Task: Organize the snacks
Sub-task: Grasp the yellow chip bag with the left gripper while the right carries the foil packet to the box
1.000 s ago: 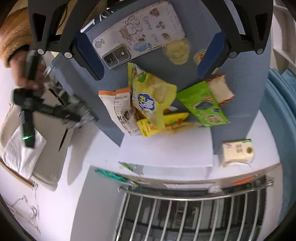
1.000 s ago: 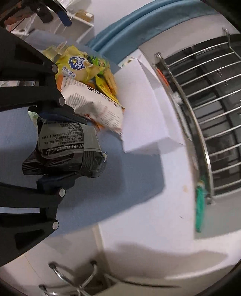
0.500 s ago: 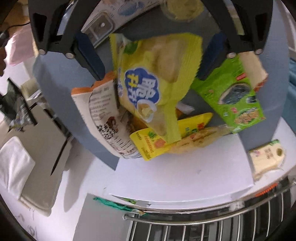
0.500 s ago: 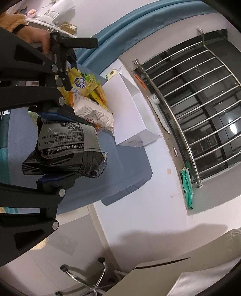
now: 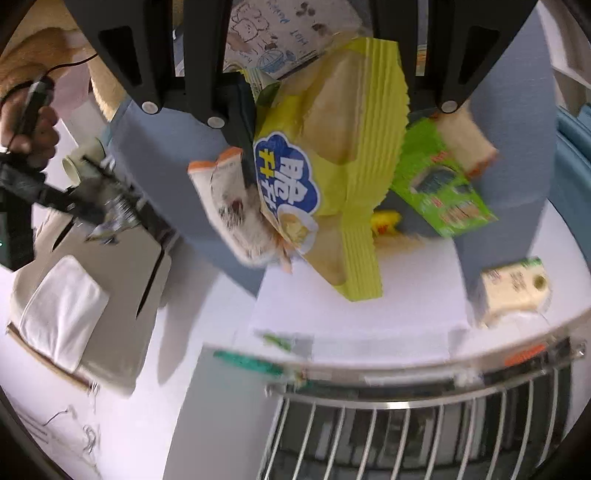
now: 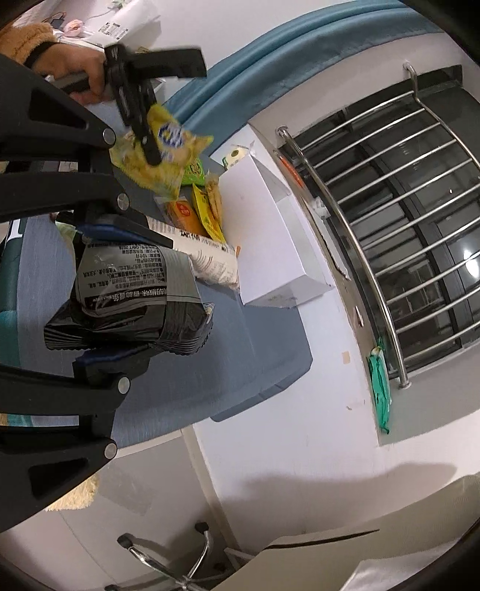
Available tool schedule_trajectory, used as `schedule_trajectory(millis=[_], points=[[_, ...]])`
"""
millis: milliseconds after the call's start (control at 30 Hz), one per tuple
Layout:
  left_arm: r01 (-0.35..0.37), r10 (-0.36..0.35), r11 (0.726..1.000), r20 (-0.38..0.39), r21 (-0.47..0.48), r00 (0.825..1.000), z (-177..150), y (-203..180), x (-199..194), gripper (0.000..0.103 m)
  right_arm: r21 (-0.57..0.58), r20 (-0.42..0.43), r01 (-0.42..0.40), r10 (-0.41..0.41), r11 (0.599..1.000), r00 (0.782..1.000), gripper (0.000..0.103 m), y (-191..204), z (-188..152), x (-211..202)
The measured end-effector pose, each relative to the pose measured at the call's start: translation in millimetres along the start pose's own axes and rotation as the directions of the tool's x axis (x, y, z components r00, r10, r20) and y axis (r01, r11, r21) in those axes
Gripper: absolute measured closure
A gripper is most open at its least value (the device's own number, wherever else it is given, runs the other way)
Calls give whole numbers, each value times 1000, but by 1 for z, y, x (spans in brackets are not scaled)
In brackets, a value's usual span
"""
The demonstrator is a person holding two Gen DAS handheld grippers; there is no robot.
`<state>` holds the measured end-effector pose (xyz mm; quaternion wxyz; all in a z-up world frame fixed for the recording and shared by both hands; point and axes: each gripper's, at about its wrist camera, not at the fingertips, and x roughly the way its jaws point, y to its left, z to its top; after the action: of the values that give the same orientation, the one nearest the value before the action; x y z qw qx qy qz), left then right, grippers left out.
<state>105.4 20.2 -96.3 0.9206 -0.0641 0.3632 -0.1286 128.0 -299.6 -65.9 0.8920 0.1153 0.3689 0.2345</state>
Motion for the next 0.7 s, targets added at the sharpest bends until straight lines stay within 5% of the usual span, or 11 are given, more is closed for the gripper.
schedule_trajectory(millis=[200, 433, 700], points=[[-21, 23, 1000, 146, -18, 989, 41, 18, -42, 60, -67, 5, -60, 60, 996, 998, 54, 28, 24, 16], [-96, 100, 995, 230, -27, 968, 125, 53, -28, 60, -164, 30, -109, 116, 980, 993, 54, 70, 105, 59], [-123, 134, 989, 146, -83, 980, 204, 97, 48, 60, -139, -6, -87, 87, 986, 996, 54, 93, 200, 146]])
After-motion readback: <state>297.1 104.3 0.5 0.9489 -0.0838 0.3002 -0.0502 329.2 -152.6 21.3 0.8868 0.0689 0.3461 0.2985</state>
